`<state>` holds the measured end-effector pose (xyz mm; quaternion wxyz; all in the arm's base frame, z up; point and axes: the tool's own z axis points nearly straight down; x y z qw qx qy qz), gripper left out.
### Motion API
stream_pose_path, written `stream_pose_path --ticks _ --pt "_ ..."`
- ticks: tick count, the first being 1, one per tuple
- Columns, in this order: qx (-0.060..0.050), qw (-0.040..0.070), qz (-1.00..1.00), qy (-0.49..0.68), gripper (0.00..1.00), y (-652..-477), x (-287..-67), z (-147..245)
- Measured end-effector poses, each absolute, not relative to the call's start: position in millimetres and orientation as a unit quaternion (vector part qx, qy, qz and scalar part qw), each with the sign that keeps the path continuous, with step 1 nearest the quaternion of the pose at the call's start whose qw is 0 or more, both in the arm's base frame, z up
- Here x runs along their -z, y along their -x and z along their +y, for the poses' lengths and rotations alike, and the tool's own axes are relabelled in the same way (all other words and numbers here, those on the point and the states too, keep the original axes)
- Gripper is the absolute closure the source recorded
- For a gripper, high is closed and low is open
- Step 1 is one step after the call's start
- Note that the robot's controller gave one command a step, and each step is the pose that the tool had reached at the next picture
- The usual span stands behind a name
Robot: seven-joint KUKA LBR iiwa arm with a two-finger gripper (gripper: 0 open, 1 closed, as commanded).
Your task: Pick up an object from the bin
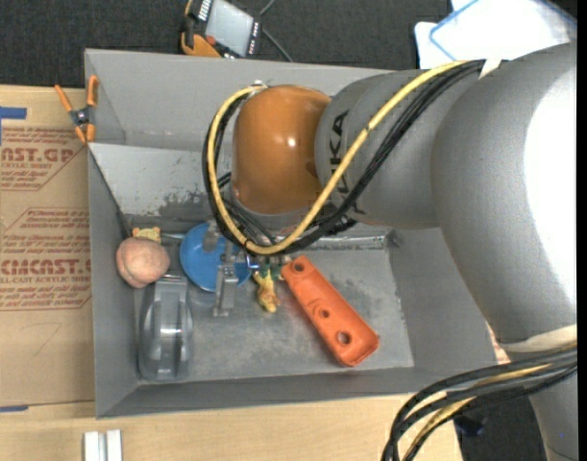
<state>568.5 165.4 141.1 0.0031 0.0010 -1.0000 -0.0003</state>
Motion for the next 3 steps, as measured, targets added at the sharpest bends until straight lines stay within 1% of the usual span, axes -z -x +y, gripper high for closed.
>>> stream_pose_path --ticks 1,2,3 --pt "0.001 0.000 -1.000 0.000 0.00 -570.7 -145.2 164.7" --pt "0.002 0.001 -0.999 0.036 0.00 -585.5 -69.4 167.3" --pt "0.004 -0.005 -0.995 0.097 0.00 -578.2 -70.5 162.2"
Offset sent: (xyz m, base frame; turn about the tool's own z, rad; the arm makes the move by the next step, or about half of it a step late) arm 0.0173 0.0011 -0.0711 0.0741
